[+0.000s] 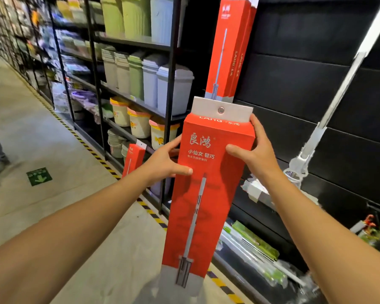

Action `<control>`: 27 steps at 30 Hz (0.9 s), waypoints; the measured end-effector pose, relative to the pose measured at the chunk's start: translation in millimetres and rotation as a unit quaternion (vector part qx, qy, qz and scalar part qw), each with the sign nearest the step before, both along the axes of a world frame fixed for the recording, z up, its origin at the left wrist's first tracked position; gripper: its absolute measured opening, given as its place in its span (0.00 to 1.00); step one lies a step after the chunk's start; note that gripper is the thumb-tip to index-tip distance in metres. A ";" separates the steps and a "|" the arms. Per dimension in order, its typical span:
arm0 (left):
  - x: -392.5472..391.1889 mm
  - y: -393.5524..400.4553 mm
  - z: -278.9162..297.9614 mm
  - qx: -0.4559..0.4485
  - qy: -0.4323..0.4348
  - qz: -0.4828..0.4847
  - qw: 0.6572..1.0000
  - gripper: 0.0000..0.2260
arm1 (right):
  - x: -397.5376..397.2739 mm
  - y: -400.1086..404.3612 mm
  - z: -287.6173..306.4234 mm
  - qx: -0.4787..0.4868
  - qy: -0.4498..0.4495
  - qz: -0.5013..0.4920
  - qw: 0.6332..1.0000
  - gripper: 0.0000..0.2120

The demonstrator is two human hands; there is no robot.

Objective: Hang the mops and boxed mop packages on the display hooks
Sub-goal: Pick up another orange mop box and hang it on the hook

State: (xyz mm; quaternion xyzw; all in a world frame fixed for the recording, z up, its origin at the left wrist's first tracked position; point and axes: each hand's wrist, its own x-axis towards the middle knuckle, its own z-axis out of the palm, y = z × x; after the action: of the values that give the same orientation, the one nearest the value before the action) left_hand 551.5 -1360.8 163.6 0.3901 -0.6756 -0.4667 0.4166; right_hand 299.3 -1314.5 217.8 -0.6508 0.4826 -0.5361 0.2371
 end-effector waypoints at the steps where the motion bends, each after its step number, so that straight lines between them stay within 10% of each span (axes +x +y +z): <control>1: 4.9 -21.2 2.6 -0.004 0.004 -0.006 1.000 0.42 | 5.7 -18.7 3.1 -0.005 0.001 -0.003 1.000 0.51; 27: 61.6 -480.9 137.4 -0.124 0.002 -0.105 0.987 0.38 | 73.5 -434.1 129.9 -0.153 0.009 -0.083 0.985 0.41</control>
State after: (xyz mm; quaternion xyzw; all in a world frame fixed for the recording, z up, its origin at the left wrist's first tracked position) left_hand 613.1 -1841.6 301.1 0.2616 -0.7646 -0.4213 0.4117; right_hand 372.8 -1748.6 347.6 -0.6419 0.4498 -0.6152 0.0847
